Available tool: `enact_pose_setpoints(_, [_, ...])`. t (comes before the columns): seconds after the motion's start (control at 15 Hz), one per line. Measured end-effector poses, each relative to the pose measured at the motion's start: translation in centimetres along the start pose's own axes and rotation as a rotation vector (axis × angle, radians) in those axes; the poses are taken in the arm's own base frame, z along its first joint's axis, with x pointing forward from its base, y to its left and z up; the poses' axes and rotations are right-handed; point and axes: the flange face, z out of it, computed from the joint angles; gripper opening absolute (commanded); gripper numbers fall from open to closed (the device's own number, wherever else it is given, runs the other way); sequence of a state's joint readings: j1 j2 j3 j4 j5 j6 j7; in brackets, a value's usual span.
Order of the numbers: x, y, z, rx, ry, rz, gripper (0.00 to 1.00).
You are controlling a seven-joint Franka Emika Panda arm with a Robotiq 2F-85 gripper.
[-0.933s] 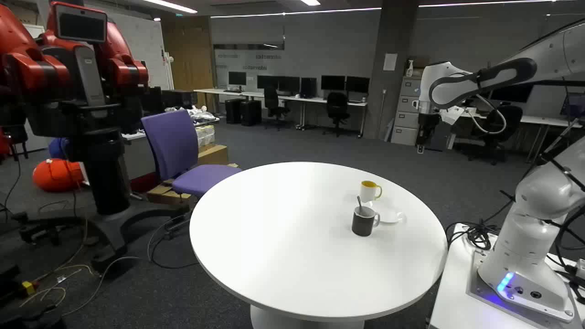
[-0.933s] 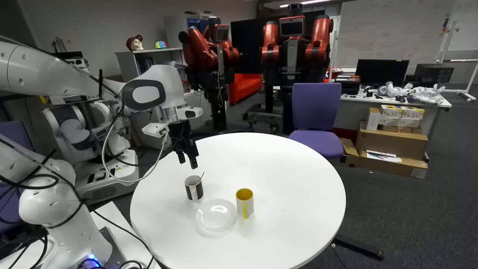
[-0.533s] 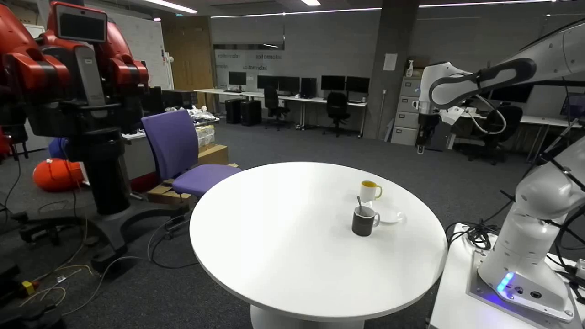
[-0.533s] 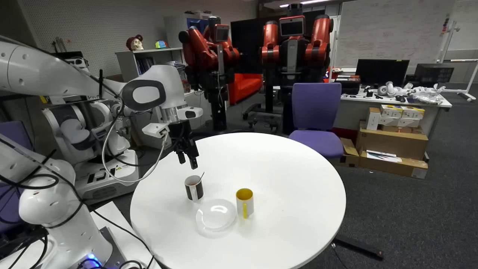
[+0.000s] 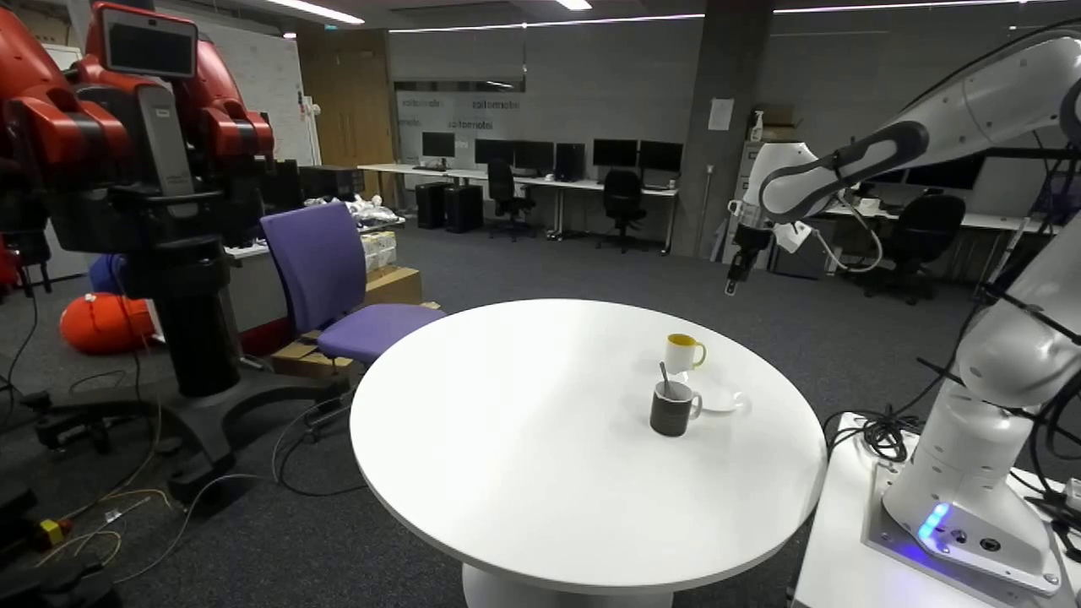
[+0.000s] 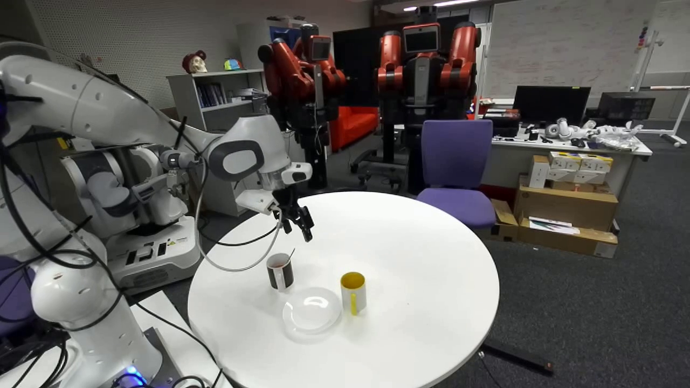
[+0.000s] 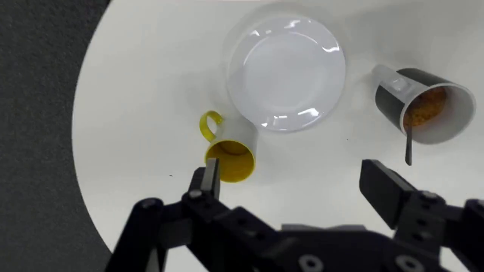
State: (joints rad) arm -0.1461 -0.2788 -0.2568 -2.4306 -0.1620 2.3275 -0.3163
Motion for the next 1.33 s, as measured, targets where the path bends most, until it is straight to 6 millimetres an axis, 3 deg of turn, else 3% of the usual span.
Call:
enact_pose_setpoints(0.4, [6.6,-4.2,4.5,0.189,0.118,-0.216,1.0])
enact_pose_setpoints(0.67, [9.6,-7.3,6.8,0.344,0.178,-0.38,1.0])
enact_pose_setpoints(0.93, [10.7,-9.4,9.8,0.482,0.135,-0.571,1.0])
enact_pose_setpoints(1.33, [10.1,-9.0,12.5,0.668,-0.048,-0.804,1.0])
